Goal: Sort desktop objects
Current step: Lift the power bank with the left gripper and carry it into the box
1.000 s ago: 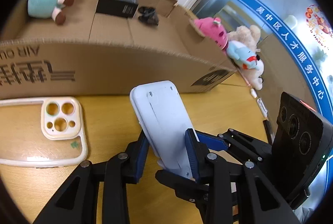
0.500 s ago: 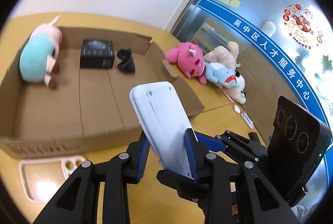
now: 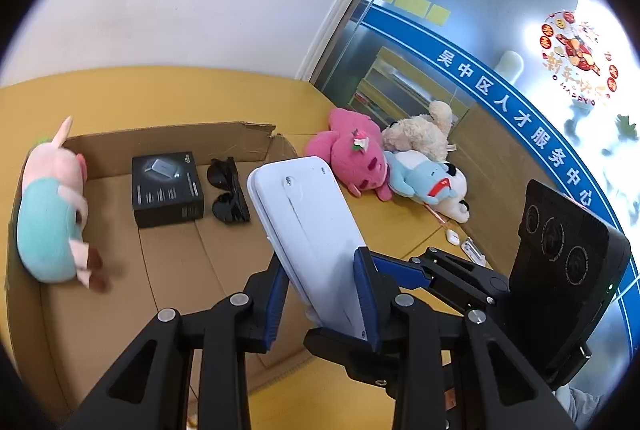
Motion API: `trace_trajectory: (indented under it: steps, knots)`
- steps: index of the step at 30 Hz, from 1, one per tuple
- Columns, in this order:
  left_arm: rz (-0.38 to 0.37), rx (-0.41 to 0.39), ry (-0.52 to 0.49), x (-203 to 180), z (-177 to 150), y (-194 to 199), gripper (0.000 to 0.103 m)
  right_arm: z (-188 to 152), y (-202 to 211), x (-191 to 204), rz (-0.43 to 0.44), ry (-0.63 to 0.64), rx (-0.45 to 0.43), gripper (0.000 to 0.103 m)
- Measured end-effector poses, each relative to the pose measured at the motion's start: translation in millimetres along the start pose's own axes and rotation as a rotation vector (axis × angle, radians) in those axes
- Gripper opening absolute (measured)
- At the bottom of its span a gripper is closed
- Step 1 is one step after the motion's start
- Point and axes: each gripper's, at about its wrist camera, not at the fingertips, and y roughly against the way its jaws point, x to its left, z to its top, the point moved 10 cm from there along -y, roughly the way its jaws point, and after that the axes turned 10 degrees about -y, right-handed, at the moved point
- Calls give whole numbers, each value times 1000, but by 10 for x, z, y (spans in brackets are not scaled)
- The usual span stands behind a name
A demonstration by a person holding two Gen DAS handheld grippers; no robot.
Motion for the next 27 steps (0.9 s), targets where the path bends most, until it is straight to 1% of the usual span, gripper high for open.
trace_trajectory:
  steps: [4,9,15,18,24,27]
  knots:
    - [-16,40,12,127,96,-229,32,128,-176,-169,-5,-28,26,65]
    - [-57,107,56,262,39,-626,32,121,-426,-465,-39,-67,80,65]
    - [-92,215,130,414,-219,-1163,31,-117,-767,-870,-70,-142,175,65]
    - [-108,259,161,465,-367,-1347,31,-273,-932,-1044,-91,-174,229,65]
    - [-139,340,231,516,-558,-1582,30,-530,-1114,-1267,-138,-223,312,65]
    - [-128,395,225,511,-615,-1636,30,-602,-1145,-1307,-154,-236,342,65]
